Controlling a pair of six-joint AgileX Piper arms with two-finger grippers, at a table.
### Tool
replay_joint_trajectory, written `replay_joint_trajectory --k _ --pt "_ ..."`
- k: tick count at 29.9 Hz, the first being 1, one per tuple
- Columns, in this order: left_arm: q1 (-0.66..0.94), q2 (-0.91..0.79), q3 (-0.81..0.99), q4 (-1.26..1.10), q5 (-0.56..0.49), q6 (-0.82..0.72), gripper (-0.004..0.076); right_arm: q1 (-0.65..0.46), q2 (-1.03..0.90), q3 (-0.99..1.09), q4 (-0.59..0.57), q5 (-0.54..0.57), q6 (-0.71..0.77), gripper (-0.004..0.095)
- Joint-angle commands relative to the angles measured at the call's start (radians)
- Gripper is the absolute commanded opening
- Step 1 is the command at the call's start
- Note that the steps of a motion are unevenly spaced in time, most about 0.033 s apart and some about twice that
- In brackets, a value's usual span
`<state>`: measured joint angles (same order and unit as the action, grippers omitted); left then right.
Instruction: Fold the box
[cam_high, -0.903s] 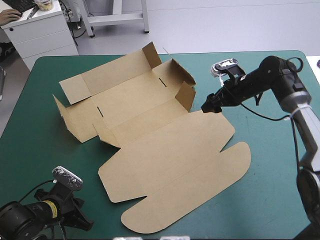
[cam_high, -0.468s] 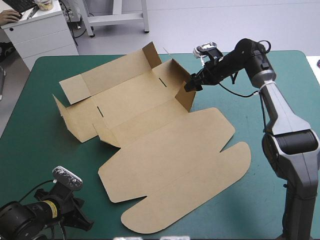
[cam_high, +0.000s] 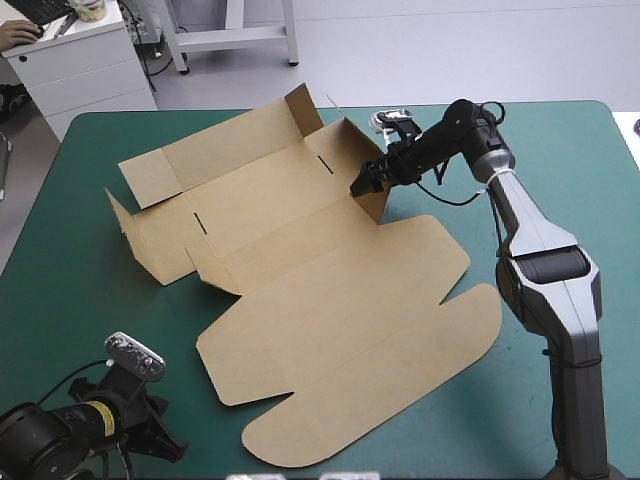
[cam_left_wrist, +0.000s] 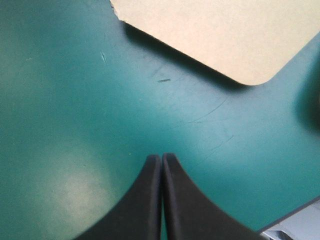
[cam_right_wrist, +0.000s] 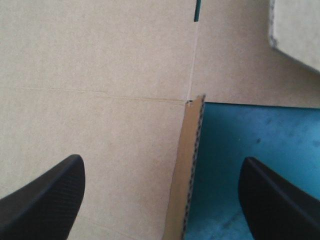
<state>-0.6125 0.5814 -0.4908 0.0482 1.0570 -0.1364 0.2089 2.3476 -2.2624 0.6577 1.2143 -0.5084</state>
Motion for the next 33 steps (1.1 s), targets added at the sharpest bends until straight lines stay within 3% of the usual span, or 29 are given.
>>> replay_joint_trajectory --k 1,4,10,17,22,33 --pt "-0.006 0.005 -0.027 -0.001 -0.038 -0.010 -0.0010 0.004 -0.049 -0.034 0.051 -0.038 -0.003 0.0707" --pt "-0.006 0.005 -0.027 -0.001 -0.038 -0.010 -0.0010 0.009 -0.040 -0.034 0.051 -0.045 -0.003 0.0545" --pt "-0.006 0.005 -0.027 -0.001 -0.038 -0.010 -0.0010 0.015 -0.040 -0.034 0.045 -0.075 -0.003 -0.0021" --pt "-0.006 0.005 -0.027 -0.001 -0.038 -0.010 -0.0010 0.015 -0.040 -0.064 0.045 -0.070 -0.007 -0.0020" --pt "-0.006 0.005 -0.027 -0.004 -0.038 -0.010 -0.0010 0.015 -0.040 -0.183 0.028 0.040 -0.111 -0.0020" --pt "-0.006 0.005 -0.151 0.000 -0.044 -0.012 -0.0010 0.017 -0.111 -0.315 -0.022 0.040 -0.152 -0.0020"
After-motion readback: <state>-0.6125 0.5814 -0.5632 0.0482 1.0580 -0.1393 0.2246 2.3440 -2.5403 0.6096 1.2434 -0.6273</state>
